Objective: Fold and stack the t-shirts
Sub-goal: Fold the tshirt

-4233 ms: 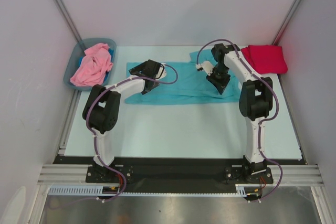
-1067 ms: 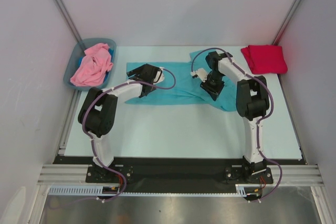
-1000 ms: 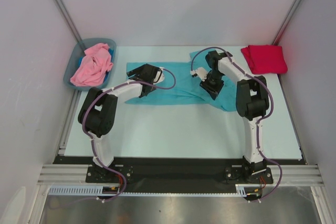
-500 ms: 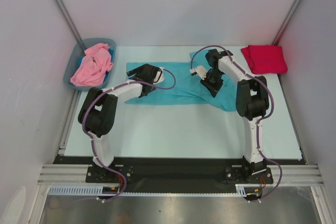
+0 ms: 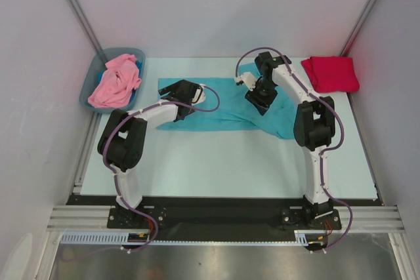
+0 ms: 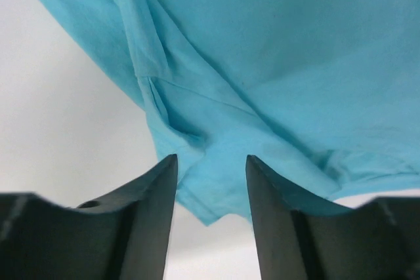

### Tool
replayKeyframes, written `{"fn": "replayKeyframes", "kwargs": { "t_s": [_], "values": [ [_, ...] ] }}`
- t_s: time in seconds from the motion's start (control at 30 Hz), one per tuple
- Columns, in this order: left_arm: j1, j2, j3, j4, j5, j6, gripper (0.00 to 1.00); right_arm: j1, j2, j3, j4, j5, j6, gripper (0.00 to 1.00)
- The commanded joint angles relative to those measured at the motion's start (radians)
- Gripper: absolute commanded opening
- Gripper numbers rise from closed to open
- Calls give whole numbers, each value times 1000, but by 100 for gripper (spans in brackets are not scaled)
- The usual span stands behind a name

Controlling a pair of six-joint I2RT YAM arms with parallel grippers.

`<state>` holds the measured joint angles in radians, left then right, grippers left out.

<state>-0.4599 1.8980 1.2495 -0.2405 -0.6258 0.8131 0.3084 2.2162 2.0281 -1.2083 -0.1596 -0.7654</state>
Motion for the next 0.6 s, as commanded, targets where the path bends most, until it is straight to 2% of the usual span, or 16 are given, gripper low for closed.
{"fn": "replayKeyframes", "kwargs": {
  "t_s": [0.0, 0.07, 0.13, 0.2, 0.23, 0.27, 0.33, 0.37, 0.57],
  "values": [
    [1, 3, 36, 32, -15, -5, 100, -11, 33, 11, -51, -3, -9, 61],
    [1, 1, 33, 30, -18, -5, 100, -31, 33, -3, -46, -29, -3, 60],
    [1, -5, 27, 30, -18, -2, 100, -43, 46, 3, -48, -55, 18, 45],
    [1, -14, 15, 35, -20, 4, 100, -64, 57, 23, -66, -89, 40, 16],
    [1, -16, 11, 40, -20, 8, 100, -72, 60, 24, -74, -101, 50, 16],
    [1, -14, 10, 38, -20, 9, 100, -81, 60, 21, -74, -115, 57, 20],
    [1, -17, 7, 41, -23, 14, 100, -109, 47, 9, -62, -155, 80, 94],
    [1, -17, 7, 41, -25, 15, 100, -117, 31, 3, -53, -167, 81, 100],
    [1, -36, -7, 53, -31, 38, 100, -155, -29, 1, 62, -92, 236, 100]
  ]
}}
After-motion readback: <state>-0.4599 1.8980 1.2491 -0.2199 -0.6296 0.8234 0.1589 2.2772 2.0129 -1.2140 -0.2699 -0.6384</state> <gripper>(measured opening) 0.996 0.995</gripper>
